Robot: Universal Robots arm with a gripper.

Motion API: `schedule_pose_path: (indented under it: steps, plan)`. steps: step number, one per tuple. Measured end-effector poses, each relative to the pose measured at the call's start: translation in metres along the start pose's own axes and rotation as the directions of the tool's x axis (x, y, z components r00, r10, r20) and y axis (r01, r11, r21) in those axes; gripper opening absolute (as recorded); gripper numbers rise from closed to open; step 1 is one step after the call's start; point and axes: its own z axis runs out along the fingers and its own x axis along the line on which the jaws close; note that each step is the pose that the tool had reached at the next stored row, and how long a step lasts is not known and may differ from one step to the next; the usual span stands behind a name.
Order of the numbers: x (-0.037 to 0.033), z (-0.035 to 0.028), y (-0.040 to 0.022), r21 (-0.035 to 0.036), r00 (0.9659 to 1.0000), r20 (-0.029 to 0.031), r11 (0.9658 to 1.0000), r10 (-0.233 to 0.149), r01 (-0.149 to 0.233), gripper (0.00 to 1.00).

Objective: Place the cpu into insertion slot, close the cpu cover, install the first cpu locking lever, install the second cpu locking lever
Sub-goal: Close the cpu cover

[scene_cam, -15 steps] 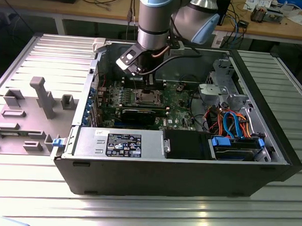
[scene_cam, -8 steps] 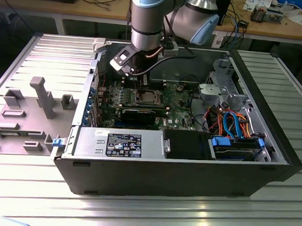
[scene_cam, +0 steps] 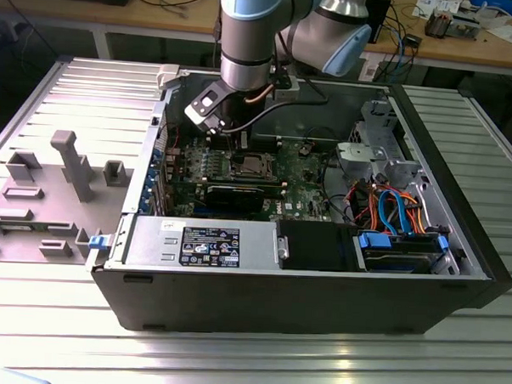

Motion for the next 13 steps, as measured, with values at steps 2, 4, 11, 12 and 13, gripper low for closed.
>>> schedule_pose_path:
  steps: [2, 4, 11, 12, 13]
  plan:
    - [0.0001, 0.0004, 0.0000, -0.0001, 1.0000, -0.0004, 1.0000, 0.000, 0.000, 0.11]
    - [0.0002, -0.0001, 0.0001, -0.0007, 1.0000, -0.0010, 1.0000, 0.000, 0.000, 0.11]
    - [0.0004, -0.0047, -0.0016, -0.0005, 1.0000, -0.0007, 1.0000, 0.000, 0.000, 0.11]
    - [0.0004, -0.0042, -0.0019, -0.0005, 1.0000, -0.0007, 1.0000, 0.000, 0.000, 0.11]
    - [0.0004, -0.0034, -0.0020, -0.0003, 1.0000, -0.0006, 1.0000, 0.000, 0.000, 0.11]
